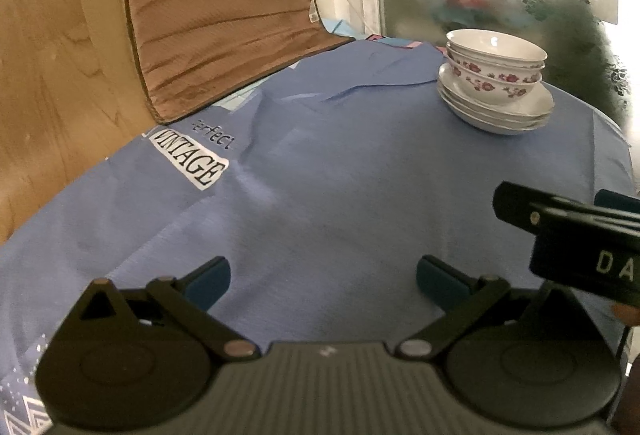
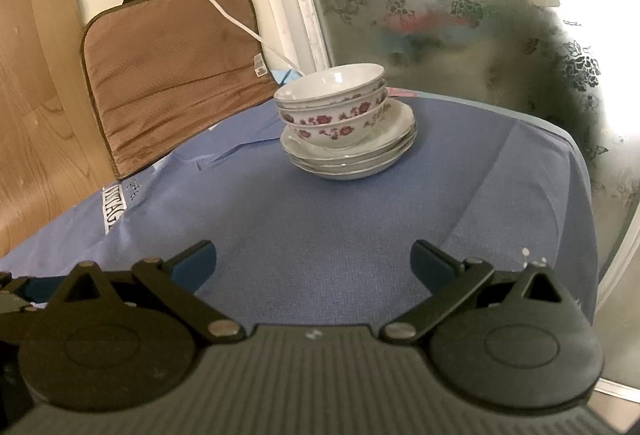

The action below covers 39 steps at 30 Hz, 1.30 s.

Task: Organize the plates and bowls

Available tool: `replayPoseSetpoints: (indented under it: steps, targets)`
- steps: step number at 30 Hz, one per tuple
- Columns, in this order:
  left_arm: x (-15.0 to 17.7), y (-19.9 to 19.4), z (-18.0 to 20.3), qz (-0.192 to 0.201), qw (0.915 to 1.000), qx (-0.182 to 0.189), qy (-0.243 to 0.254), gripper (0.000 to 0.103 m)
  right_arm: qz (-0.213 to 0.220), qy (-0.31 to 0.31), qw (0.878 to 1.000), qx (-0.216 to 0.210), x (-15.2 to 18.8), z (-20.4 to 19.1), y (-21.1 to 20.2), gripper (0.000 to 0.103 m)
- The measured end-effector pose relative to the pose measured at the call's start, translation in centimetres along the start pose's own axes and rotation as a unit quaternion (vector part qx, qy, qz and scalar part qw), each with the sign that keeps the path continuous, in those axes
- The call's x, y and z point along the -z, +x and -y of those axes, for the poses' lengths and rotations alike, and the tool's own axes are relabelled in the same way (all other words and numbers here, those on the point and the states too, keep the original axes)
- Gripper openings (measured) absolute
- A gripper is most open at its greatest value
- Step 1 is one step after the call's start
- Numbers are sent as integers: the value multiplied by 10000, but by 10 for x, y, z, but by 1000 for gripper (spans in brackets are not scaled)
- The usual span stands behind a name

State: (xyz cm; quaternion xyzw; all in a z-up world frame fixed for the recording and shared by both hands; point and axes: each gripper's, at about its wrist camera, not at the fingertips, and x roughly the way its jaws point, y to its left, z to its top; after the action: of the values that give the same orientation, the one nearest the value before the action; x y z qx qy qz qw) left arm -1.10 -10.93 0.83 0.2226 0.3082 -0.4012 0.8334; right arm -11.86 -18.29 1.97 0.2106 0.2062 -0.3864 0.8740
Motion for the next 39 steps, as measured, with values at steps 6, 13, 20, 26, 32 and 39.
replayPoseSetpoints:
  steps: [6, 13, 20, 26, 32, 39]
  targets:
    - [0, 0, 0, -27, 10000, 46, 9, 103, 1, 1, 10000, 4, 0, 0, 0, 103]
    - [0, 0, 0, -38, 10000, 61, 8, 103, -4, -5, 10000, 10, 0, -1, 0, 103]
    - [-1, 0, 1, -38, 10000, 55, 6, 103, -3, 1, 10000, 14, 0, -1, 0, 103]
    - [0, 1, 1, -37, 10000, 56, 10, 103, -7, 3, 10000, 15, 0, -1, 0, 103]
    - [0, 1, 1, -36, 10000, 54, 9, 103, -15, 3, 10000, 11, 1, -1, 1, 103]
    - [0, 1, 3, -27, 10000, 51, 43, 103, -13, 1, 10000, 7, 1, -1, 1, 103]
